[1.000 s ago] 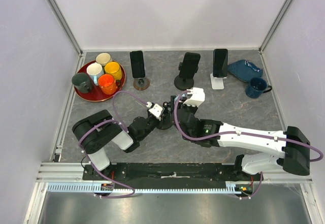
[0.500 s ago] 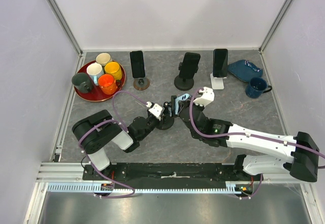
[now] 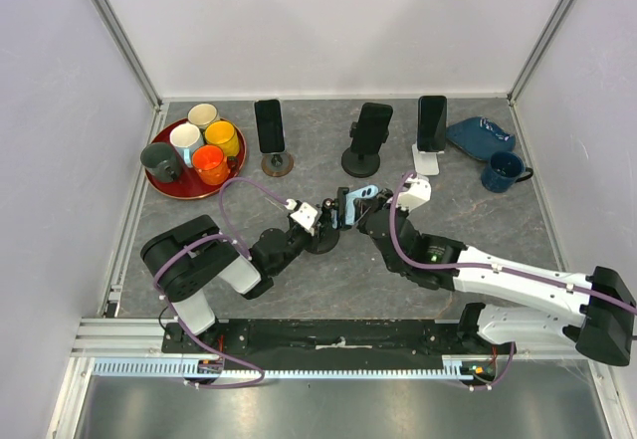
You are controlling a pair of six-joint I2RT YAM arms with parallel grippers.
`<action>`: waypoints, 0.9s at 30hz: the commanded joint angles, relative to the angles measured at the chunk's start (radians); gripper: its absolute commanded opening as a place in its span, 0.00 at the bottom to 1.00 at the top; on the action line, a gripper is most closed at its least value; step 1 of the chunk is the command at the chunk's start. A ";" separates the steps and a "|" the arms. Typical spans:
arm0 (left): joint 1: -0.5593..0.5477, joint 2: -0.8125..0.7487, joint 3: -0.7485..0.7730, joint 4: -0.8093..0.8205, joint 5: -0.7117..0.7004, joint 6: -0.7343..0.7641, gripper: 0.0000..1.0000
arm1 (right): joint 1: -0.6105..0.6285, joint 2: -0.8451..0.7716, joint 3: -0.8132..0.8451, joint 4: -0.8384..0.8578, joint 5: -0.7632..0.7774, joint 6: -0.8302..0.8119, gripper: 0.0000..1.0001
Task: Remove the phone from the phone stand
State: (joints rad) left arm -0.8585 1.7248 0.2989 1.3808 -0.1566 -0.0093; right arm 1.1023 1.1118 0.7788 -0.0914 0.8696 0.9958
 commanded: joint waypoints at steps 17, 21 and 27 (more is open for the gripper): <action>0.104 0.032 -0.084 0.118 -0.146 -0.034 0.47 | -0.010 0.089 0.275 -0.054 -0.161 -0.480 0.00; 0.104 0.027 -0.093 0.152 -0.100 -0.018 0.76 | -0.012 0.092 0.306 -0.074 -0.167 -0.620 0.00; 0.102 0.012 -0.109 0.212 0.002 0.008 0.87 | -0.013 0.114 0.343 -0.102 -0.210 -0.686 0.00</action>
State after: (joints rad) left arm -0.7799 1.7348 0.2142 1.3830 -0.1371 -0.0402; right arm 1.0897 1.2449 1.0245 -0.2306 0.6544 0.4232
